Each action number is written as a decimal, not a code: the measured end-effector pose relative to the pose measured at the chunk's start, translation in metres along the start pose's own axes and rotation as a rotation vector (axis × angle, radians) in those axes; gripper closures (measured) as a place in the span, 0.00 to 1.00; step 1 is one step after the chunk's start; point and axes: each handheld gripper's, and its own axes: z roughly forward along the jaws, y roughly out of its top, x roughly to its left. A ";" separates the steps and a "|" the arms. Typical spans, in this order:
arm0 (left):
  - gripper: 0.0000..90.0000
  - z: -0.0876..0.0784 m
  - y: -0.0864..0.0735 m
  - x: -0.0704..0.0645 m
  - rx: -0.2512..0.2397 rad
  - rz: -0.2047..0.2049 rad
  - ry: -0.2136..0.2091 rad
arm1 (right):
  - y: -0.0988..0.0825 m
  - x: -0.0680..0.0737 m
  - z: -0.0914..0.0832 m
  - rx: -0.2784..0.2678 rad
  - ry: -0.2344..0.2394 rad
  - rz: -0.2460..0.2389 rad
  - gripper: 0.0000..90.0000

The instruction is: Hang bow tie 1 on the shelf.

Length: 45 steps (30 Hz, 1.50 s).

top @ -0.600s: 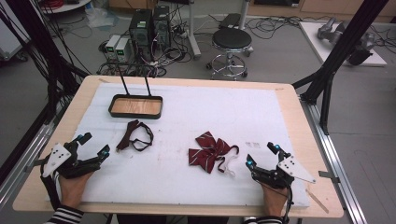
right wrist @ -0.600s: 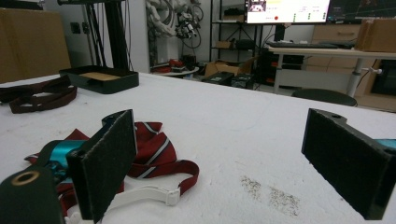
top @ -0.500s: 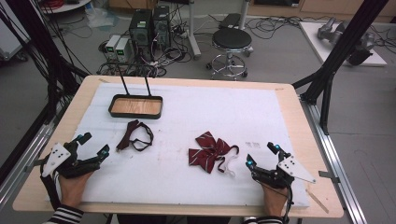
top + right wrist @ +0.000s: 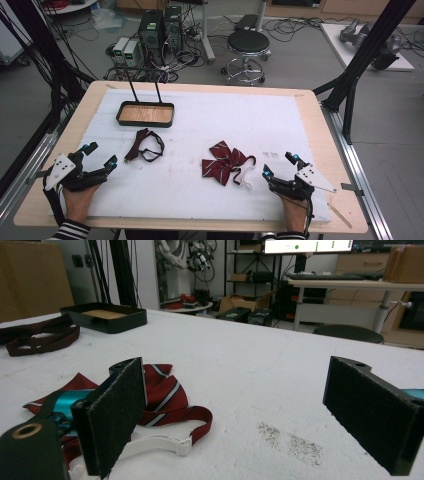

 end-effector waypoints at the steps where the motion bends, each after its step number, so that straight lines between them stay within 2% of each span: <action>1: 0.16 0.000 0.000 0.000 -0.001 0.001 0.001 | 0.000 0.000 0.000 0.010 0.004 0.008 0.10; 3: 0.16 0.000 0.000 0.000 0.001 0.001 0.001 | 0.002 -0.001 0.001 0.025 0.012 0.022 0.10; 9: 0.16 0.000 0.000 0.000 -0.001 -0.003 0.002 | 0.011 0.000 0.001 0.048 0.050 0.010 0.10; 14: 0.16 0.000 0.000 0.000 -0.001 0.004 0.003 | 0.025 0.003 0.008 0.093 0.104 -0.005 0.10; 16: 0.16 0.000 0.000 0.000 -0.001 0.004 0.004 | 0.032 0.004 0.011 0.110 0.128 -0.036 0.10; 20: 0.16 -0.001 0.000 -0.001 -0.002 0.006 0.003 | 0.044 0.007 0.016 0.148 0.184 -0.046 0.10; 21: 0.16 -0.001 0.000 -0.001 -0.002 0.006 0.003 | 0.044 0.007 0.016 0.148 0.184 -0.046 0.10; 23: 0.16 -0.001 0.000 -0.001 -0.003 0.007 0.003 | 0.052 0.010 0.023 0.171 0.229 -0.055 0.11; 24: 0.16 -0.001 0.000 -0.001 -0.004 0.008 0.004 | 0.052 0.010 0.023 0.171 0.229 -0.055 0.11; 26: 0.16 -0.001 0.000 -0.001 -0.003 0.009 0.004 | 0.060 0.013 0.030 0.209 0.248 -0.090 0.11; 30: 0.16 -0.001 0.000 -0.001 -0.005 0.009 0.005 | 0.067 0.016 0.036 0.244 0.280 -0.085 0.10; 32: 0.16 -0.001 0.000 -0.001 -0.005 0.009 0.006 | 0.071 0.018 0.042 0.273 0.317 -0.078 0.11; 33: 0.16 -0.001 0.000 -0.001 -0.005 0.009 0.006 | 0.071 0.018 0.042 0.273 0.317 -0.078 0.11; 37: 0.16 -0.001 0.000 -0.001 -0.003 0.008 0.005 | 0.074 0.025 0.054 0.364 0.370 -0.116 0.11; 45: 0.16 0.000 0.000 -0.001 -0.004 0.008 0.006 | 0.072 0.041 0.079 0.515 0.427 -0.212 0.11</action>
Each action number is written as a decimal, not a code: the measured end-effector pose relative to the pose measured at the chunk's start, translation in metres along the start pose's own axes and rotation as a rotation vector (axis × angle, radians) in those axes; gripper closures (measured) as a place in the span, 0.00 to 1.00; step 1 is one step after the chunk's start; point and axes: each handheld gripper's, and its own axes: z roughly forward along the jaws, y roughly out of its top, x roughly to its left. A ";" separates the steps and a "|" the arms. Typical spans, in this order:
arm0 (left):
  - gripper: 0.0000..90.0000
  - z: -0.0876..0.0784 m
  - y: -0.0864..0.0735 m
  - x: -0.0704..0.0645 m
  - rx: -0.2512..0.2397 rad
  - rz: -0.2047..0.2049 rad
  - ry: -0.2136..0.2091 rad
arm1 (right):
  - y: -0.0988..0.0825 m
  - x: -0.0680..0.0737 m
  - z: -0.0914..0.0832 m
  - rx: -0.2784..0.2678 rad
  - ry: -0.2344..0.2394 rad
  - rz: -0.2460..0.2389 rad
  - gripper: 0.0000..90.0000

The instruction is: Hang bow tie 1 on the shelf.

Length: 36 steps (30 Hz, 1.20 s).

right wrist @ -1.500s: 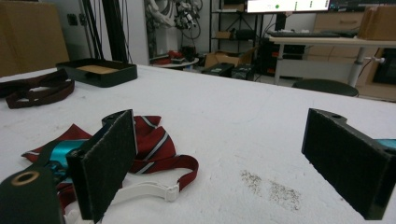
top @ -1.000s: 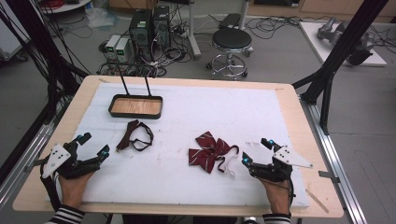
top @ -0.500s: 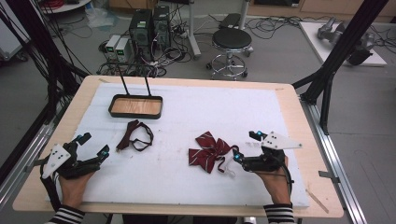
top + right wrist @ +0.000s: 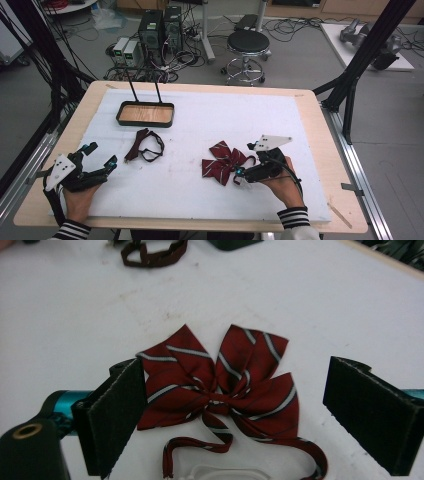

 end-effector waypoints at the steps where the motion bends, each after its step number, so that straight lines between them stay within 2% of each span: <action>1: 0.16 0.000 0.000 0.000 0.000 0.002 -0.001 | 0.002 0.000 0.003 0.021 0.001 -0.005 0.11; 4: 0.16 0.000 0.000 0.000 0.000 0.003 0.000 | 0.004 0.001 0.010 0.059 0.005 -0.009 0.11; 5: 0.16 0.000 0.000 0.000 0.000 0.002 0.000 | 0.006 0.001 0.015 0.098 0.007 -0.025 0.16; 6: 0.16 0.000 0.000 0.000 0.000 0.002 0.000 | 0.007 0.001 0.017 0.118 0.009 -0.039 0.16; 14: 0.16 0.000 0.000 0.000 0.001 0.003 0.000 | 0.005 -0.001 0.029 0.199 0.021 -0.052 0.17; 15: 0.16 0.000 0.000 0.000 0.000 0.003 0.000 | 0.004 -0.001 0.032 0.228 0.021 -0.061 0.17; 17: 0.16 0.000 0.000 0.000 0.000 0.003 0.000 | 0.003 -0.001 0.035 0.251 0.020 -0.071 0.18; 28: 0.16 0.000 0.000 0.000 0.000 0.002 0.001 | 0.000 0.001 0.050 0.349 0.026 -0.094 0.28; 32: 0.16 0.000 0.000 0.000 0.001 0.003 0.001 | 0.000 0.000 0.054 0.367 0.031 -0.080 0.31; 34: 0.16 0.000 0.000 0.000 0.001 0.003 0.001 | 0.000 0.000 0.055 0.368 0.034 -0.070 0.35; 35: 0.16 0.000 0.000 0.000 0.000 0.002 0.001 | 0.000 -0.001 0.056 0.378 0.037 -0.071 0.41; 36: 0.16 0.000 0.000 0.000 0.000 0.002 0.001 | 0.000 -0.001 0.056 0.378 0.037 -0.071 0.41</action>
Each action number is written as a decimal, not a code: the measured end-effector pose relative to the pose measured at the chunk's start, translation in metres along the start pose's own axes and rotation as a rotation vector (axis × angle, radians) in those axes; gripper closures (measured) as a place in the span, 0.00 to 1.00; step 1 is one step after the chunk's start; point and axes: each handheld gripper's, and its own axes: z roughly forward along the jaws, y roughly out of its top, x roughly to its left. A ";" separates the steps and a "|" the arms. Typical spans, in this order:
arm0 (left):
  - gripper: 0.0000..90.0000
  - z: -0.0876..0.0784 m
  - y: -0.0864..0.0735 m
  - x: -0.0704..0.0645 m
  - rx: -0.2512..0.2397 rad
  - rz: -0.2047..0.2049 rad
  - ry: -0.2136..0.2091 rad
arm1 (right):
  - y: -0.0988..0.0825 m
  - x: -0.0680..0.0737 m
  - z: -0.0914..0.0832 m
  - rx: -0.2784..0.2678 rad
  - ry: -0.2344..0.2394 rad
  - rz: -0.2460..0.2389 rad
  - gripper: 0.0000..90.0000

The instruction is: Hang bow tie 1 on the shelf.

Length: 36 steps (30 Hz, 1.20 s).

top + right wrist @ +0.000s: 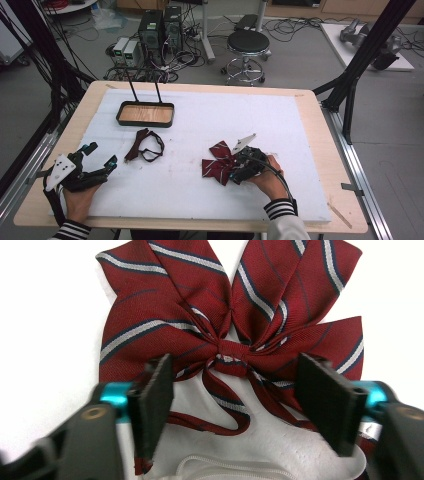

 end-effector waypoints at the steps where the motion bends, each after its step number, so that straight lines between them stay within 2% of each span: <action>1: 0.16 0.000 0.000 0.000 0.001 0.000 0.000 | 0.000 -0.001 0.001 0.007 0.000 -0.005 0.46; 7: 0.16 0.000 0.000 0.000 0.000 0.000 0.000 | 0.001 -0.003 0.003 0.020 0.009 0.005 0.55; 11: 0.16 0.000 0.000 0.000 0.001 0.001 0.000 | 0.002 -0.003 0.003 0.022 0.024 0.006 0.67; 12: 0.16 0.000 0.000 0.000 0.001 0.001 0.000 | 0.002 -0.003 0.003 0.022 0.024 0.006 0.67; 13: 0.16 0.000 0.000 0.000 0.001 0.002 0.000 | 0.003 -0.003 0.003 0.023 0.030 0.002 0.74; 14: 0.16 0.000 0.000 0.000 -0.001 0.001 0.001 | 0.002 -0.003 0.003 0.026 0.033 0.012 0.76; 17: 0.16 0.000 0.000 0.000 -0.001 0.001 0.001 | 0.003 -0.003 0.003 0.027 0.033 0.020 0.79; 24: 0.16 0.000 0.000 0.000 -0.002 0.001 0.001 | 0.004 0.001 0.002 0.031 0.009 -0.011 0.82; 30: 0.16 0.000 0.000 0.000 -0.002 0.001 0.001 | 0.008 0.004 -0.001 -0.040 0.016 -0.035 0.82; 36: 0.16 0.000 0.000 0.000 -0.003 0.001 0.001 | 0.011 0.009 -0.008 -0.151 0.044 -0.044 0.82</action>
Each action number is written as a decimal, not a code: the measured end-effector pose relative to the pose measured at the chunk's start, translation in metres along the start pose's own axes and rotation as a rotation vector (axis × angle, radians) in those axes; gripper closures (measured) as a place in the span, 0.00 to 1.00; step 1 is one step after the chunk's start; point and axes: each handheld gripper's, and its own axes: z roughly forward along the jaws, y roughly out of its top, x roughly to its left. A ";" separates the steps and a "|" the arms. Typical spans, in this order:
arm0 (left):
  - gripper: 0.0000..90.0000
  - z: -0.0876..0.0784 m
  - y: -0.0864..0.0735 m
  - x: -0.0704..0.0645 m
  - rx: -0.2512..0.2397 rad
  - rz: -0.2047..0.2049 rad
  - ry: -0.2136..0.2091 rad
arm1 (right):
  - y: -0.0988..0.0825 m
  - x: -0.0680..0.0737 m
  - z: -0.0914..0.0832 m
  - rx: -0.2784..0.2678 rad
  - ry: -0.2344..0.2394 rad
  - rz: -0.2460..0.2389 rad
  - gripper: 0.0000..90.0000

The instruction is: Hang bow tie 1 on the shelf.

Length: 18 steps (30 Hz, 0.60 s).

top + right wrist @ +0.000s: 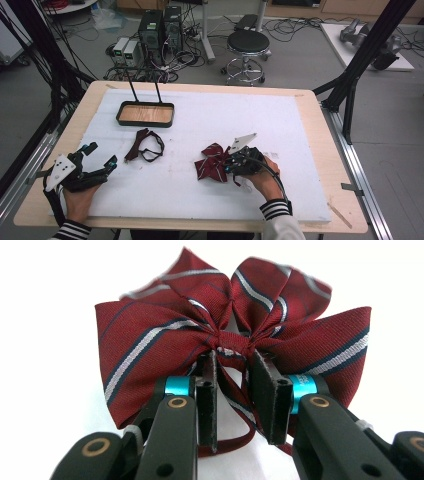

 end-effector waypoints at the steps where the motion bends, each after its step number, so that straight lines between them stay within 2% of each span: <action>1: 0.16 0.000 0.000 0.000 -0.001 -0.001 0.000 | 0.001 0.001 -0.001 -0.015 -0.004 -0.006 0.82; 4: 0.16 0.000 0.000 0.000 0.001 0.000 0.000 | 0.002 0.002 -0.003 -0.042 0.000 -0.012 0.82; 5: 0.16 0.000 0.000 0.000 0.001 0.001 0.000 | 0.003 0.004 -0.004 -0.072 0.007 -0.019 0.82; 11: 0.16 0.000 0.000 0.000 0.005 -0.002 -0.001 | 0.007 0.007 -0.005 -0.138 0.029 -0.040 0.82; 14: 0.16 0.001 0.000 0.000 0.008 0.001 0.001 | 0.009 0.009 -0.006 -0.189 0.034 -0.050 0.82; 18: 0.16 0.002 0.001 0.000 0.022 0.005 0.000 | 0.010 0.011 -0.005 -0.267 0.075 -0.028 0.81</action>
